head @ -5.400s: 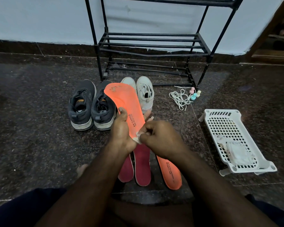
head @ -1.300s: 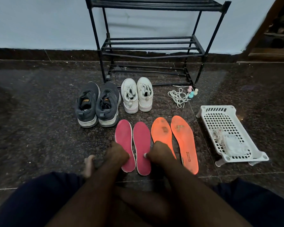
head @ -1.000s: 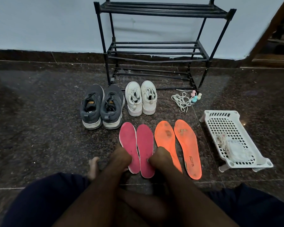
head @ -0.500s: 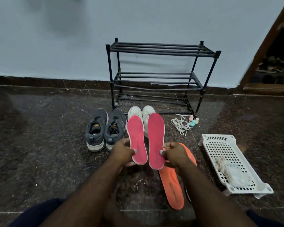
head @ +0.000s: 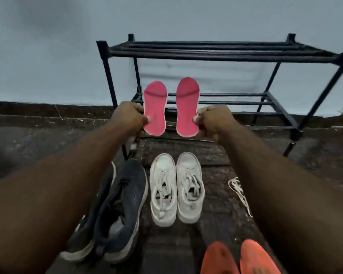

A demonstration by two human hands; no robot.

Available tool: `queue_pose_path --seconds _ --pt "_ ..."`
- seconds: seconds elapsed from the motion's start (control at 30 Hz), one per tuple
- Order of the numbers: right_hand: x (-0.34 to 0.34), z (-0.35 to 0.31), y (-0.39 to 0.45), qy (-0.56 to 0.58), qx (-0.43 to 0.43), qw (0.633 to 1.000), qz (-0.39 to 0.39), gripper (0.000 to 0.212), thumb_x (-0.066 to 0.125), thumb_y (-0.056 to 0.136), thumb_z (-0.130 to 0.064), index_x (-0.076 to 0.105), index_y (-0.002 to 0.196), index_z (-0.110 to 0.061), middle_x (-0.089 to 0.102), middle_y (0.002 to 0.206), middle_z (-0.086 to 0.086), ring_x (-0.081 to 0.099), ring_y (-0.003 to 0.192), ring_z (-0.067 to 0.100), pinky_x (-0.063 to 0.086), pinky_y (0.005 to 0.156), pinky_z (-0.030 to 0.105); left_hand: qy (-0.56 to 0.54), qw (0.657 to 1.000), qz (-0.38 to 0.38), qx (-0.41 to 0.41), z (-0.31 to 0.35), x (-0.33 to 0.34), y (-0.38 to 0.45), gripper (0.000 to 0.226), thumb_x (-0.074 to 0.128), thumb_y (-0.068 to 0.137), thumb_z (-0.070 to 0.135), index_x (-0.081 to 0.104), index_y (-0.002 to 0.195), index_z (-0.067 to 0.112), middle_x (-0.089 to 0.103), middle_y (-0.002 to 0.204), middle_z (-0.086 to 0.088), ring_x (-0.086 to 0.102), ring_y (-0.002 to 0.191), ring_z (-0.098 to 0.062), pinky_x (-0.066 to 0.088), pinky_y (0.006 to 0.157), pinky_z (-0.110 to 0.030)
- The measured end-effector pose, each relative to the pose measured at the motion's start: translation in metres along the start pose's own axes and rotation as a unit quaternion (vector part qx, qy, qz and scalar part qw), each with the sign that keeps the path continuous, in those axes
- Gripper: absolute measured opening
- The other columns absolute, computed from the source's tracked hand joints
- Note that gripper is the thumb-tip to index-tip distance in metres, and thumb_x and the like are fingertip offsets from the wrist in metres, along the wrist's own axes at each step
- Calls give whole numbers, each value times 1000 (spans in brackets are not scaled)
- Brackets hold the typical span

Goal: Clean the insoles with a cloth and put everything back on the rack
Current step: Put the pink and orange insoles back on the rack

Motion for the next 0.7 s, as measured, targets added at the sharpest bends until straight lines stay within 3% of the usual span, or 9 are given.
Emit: queue_pose_path --seconds 0.1,0.17,0.23,0.37,0.57,0.7 --pt "8 -6 48 -60 2 998 9 22 63 88 -2 56 78 -21 60 85 3 60 67 13 56 52 23 11 1000 22 -3 -7 5 51 14 76 85 5 74 98 7 74 88 -16 74 78 -30 63 73 -46" --pt "13 -6 73 -72 2 997 15 21 62 88 -4 56 78 -22 61 86 2 61 69 13 56 56 22 12 999 28 -10 -10 9 76 14 79 82 5 73 95 7 74 89 -15 75 79 -30 63 75 -47" --pt "21 -5 89 -81 12 997 11 22 63 88 -3 56 75 -20 61 85 4 63 73 18 59 61 28 16 999 25 -14 -13 12 96 15 82 78 5 74 90 9 75 89 -14 75 81 -30 62 78 -48" --pt "37 -5 104 -53 40 998 22 18 71 78 10 61 71 -4 66 79 17 72 82 36 58 72 58 26 1000 4 -17 -19 16 119 17 83 76 6 75 90 13 76 89 -12 75 81 -29 61 80 -48" --pt "40 7 109 -103 51 993 18 12 74 78 0 64 78 -6 73 89 20 73 78 35 60 74 53 154 988 5 33 -20 19 120 16 82 80 16 77 94 9 75 89 -11 73 85 -29 60 83 -46" --pt "37 9 103 -171 19 985 1 11 70 77 -12 62 78 -20 71 105 17 70 97 33 58 82 50 275 959 -8 63 -8 19 112 28 76 86 28 74 102 5 73 96 -12 69 90 -29 56 79 -41"
Point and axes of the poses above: each hand's wrist, its own y-axis towards the middle knuckle, its own x-axis out of the palm, z = x × y, the point moved 2 cm from there along y, towards the middle knuckle
